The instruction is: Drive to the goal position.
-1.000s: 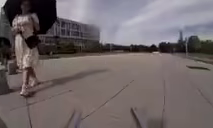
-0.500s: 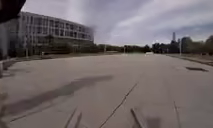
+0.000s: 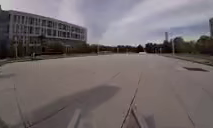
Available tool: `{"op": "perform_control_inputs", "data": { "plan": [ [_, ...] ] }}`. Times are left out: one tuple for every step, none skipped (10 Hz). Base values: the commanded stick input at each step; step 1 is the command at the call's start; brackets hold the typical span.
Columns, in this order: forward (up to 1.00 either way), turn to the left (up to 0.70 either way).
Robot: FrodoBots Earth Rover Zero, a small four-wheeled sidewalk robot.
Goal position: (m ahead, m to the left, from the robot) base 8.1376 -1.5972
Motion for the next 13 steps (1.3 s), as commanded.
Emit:
{"op": "perform_control_inputs", "data": {
  "plan": [
    [1.00, -0.27],
    [1.00, -0.27],
    [1.00, -0.27],
    [1.00, -0.27],
    [1.00, -0.27],
    [1.00, -0.27],
    [1.00, -0.27],
    [1.00, -0.27],
    [1.00, -0.27],
    [1.00, -0.27],
    [1.00, -0.27],
    [1.00, -0.27],
    [1.00, -0.27]
  ]
}}
